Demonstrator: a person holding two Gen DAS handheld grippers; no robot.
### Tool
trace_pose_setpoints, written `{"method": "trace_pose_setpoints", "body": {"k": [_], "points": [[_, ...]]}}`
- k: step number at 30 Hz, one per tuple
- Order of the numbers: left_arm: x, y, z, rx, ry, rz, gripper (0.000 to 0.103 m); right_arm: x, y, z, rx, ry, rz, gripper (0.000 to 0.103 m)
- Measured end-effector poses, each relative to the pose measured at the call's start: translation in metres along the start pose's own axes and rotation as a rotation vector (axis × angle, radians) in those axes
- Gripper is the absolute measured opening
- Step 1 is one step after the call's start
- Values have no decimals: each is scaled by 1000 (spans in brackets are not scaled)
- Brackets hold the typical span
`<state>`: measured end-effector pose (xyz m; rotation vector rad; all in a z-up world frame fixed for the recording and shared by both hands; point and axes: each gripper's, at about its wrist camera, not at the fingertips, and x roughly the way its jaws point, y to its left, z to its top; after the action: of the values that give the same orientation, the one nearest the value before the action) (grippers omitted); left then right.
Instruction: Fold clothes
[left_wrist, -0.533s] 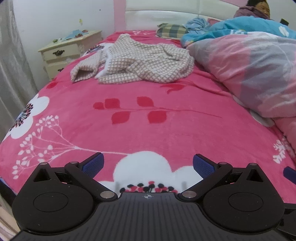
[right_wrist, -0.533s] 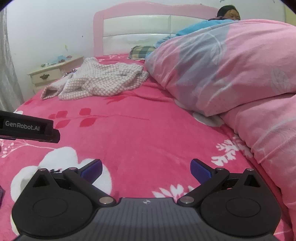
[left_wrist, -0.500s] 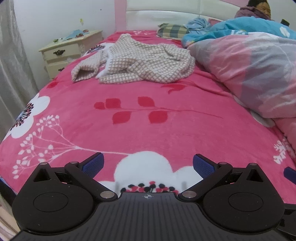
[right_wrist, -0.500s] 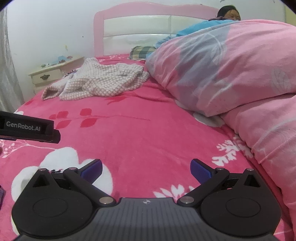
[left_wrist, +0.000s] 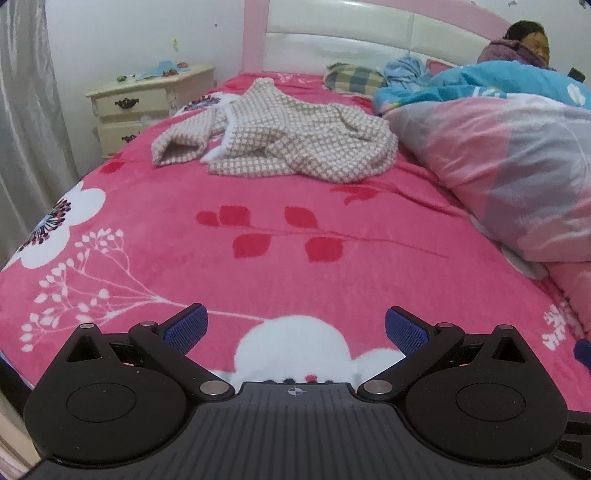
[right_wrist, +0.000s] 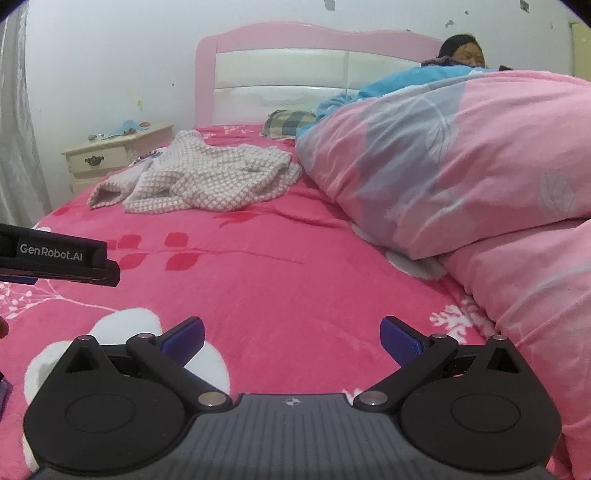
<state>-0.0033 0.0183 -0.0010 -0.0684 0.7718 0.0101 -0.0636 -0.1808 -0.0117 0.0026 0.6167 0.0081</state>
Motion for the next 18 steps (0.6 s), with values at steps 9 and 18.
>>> {"method": "trace_pose_setpoints", "body": {"k": [9,18], "points": [[4,5,-3,-77,58,-54,103,0,-2,1,17,13,3,103],[6,4,-6,-65,66,1,103,3,-5,0,44,39,1,103]]}}
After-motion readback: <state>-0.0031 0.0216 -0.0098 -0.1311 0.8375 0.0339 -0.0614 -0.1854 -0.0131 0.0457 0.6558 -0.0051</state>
